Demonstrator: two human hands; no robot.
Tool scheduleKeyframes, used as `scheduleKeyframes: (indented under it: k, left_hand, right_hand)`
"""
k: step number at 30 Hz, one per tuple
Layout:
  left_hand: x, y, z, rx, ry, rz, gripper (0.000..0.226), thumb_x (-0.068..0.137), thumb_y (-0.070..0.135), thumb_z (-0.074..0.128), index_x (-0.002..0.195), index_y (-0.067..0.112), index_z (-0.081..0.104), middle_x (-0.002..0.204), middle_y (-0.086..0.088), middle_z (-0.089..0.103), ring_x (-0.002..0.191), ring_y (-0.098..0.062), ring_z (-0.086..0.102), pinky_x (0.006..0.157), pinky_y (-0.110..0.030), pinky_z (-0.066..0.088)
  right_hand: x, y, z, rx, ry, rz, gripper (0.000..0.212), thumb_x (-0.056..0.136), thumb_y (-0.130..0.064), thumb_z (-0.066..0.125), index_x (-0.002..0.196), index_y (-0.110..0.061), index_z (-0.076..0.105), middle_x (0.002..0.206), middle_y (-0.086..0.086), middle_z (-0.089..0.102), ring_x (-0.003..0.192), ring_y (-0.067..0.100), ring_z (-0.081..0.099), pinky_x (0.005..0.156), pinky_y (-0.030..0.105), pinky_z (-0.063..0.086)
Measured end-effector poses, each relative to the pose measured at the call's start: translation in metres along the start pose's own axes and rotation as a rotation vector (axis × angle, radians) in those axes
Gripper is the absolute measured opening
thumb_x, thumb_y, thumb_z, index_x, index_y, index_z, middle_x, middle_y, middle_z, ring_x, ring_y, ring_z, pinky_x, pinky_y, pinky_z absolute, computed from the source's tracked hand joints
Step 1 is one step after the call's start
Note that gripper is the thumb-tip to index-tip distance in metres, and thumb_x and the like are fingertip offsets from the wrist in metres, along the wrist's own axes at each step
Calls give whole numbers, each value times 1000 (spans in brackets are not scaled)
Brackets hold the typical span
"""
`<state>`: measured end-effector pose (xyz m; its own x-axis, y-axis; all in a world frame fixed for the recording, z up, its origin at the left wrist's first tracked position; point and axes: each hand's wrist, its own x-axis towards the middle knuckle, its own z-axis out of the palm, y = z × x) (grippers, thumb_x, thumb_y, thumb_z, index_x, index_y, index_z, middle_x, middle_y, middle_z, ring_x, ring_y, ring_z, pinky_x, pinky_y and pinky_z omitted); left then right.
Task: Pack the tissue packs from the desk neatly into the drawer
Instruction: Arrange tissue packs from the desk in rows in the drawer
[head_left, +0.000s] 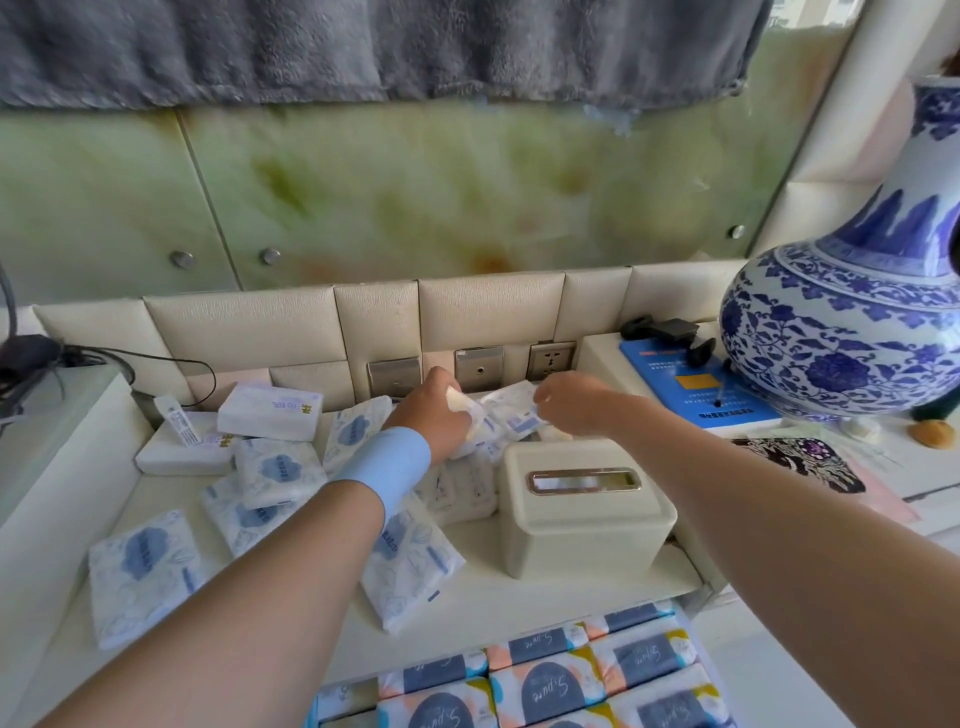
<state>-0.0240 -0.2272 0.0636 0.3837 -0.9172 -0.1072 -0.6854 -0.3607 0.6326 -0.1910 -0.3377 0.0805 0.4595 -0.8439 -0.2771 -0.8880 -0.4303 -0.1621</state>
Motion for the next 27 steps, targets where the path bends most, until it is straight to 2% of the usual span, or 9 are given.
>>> scheduleKeyframes:
  k: [3, 7, 11, 13, 15, 19, 24, 27]
  left_hand:
    - [12, 3, 8, -115, 42, -61, 32, 91, 21, 48, 122, 25, 42, 104, -2, 48, 92, -28, 52, 72, -32, 44]
    - [29, 4, 35, -162, 18, -97, 35, 91, 20, 51, 124, 24, 44, 109, -5, 53, 94, -28, 52, 74, -31, 42]
    - [38, -6, 58, -85, -68, -70, 26, 92, 24, 52, 117, 28, 45, 99, 2, 53, 88, -23, 53, 71, -30, 40]
    - [42, -12, 62, -33, -67, -45, 21, 94, 27, 51, 114, 29, 46, 100, 3, 54, 90, -22, 53, 74, -30, 39]
    - [48, -16, 63, -26, -51, -34, 23, 94, 29, 52, 117, 28, 47, 103, 3, 55, 92, -22, 54, 75, -30, 40]
    - [55, -17, 65, -84, -24, -31, 24, 92, 28, 55, 115, 30, 47, 100, 3, 56, 92, -22, 56, 77, -32, 45]
    - [53, -14, 67, -99, -9, -15, 24, 92, 25, 55, 114, 31, 47, 99, 3, 57, 91, -21, 56, 76, -31, 44]
    - [50, -14, 64, -92, -10, -11, 26, 92, 25, 55, 117, 31, 47, 102, 3, 58, 92, -21, 57, 76, -31, 45]
  right_hand:
    - [20, 13, 14, -144, -73, 46, 46, 96, -29, 53, 138, -10, 52, 137, 11, 54, 122, 27, 53, 101, 35, 47]
    - [46, 30, 28, -103, -137, 163, 86, 86, -52, 65, 154, -18, 25, 154, 15, 30, 135, 33, 39, 102, 42, 41]
    - [68, 38, 45, -80, -251, 232, 91, 89, -53, 62, 156, -18, 14, 150, 14, 39, 131, 32, 44, 101, 41, 39]
    - [80, 35, 52, -53, -257, 280, 97, 88, -57, 63, 157, -18, 7, 151, 16, 35, 132, 33, 43, 100, 41, 39]
    - [90, 31, 57, -34, -245, 314, 107, 83, -63, 65, 157, -17, 2, 154, 16, 27, 137, 36, 36, 107, 45, 37]
    - [102, 23, 72, -3, -243, 406, 123, 66, -70, 70, 156, -17, 5, 154, 16, 20, 141, 40, 27, 111, 52, 34]
    - [125, 26, 88, -43, -293, 378, 118, 57, -71, 57, 154, -16, 21, 144, 18, 36, 129, 41, 38, 106, 53, 39]
    - [128, 32, 91, -75, -307, 390, 112, 61, -72, 58, 154, -21, 22, 150, 17, 26, 135, 46, 29, 107, 58, 35]
